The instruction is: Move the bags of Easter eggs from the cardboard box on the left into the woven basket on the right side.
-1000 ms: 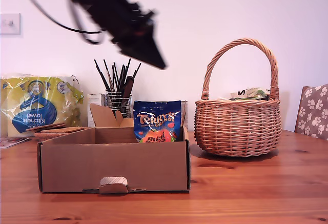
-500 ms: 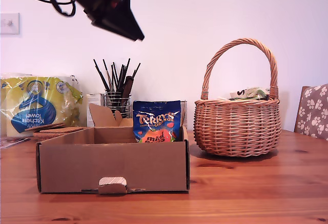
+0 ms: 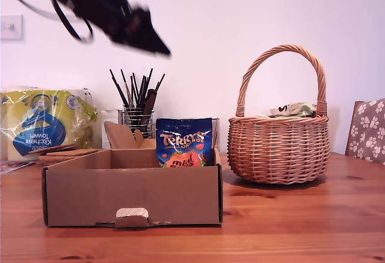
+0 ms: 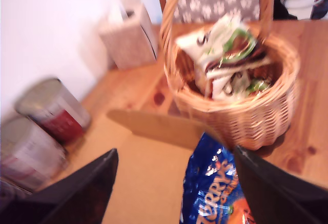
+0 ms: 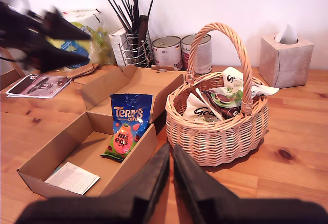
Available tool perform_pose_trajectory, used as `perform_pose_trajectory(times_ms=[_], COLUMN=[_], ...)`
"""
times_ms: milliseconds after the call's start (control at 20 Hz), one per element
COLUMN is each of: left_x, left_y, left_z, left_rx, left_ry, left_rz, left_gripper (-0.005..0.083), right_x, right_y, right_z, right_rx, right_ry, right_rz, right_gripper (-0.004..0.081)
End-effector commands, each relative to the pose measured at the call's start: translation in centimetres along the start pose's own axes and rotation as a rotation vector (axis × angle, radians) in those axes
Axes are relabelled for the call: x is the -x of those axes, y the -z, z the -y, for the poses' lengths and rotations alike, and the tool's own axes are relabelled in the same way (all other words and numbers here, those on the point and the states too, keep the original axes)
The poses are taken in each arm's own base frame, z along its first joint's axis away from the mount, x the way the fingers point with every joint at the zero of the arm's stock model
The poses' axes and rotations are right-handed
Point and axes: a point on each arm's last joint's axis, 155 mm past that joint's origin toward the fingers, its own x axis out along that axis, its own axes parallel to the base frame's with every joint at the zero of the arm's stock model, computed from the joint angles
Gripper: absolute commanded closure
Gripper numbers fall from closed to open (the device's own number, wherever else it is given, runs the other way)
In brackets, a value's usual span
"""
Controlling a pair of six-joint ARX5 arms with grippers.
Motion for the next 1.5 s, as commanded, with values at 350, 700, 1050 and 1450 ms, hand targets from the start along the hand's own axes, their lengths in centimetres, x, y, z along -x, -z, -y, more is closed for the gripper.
perform_pose_trajectory(times_ms=[350,700,1050,1450], left_x=[-6.2,-8.3,-7.4,-5.0], left_y=[5.9,12.4,11.7,14.1], left_z=[-0.4,3.9,9.8,13.0], left_rx=[0.096,0.147,0.195,0.278], left_ry=[0.156,0.306,0.494,0.568], left_rz=[-0.199,-0.358,-0.391,-0.571], left_gripper=[0.0107,0.0117,0.0118,0.0219], right_x=[0.2,0.2,0.2,0.2], right_y=[-0.4,-0.3,-0.3,-0.3], right_z=[0.0,0.0,0.0,0.0], right_rx=[0.003,0.003,0.003,0.003], right_ry=[0.001,0.001,0.002,0.001], right_rz=[0.013,0.012,0.009,0.009], right_gripper=[0.078,0.078,0.078,0.078])
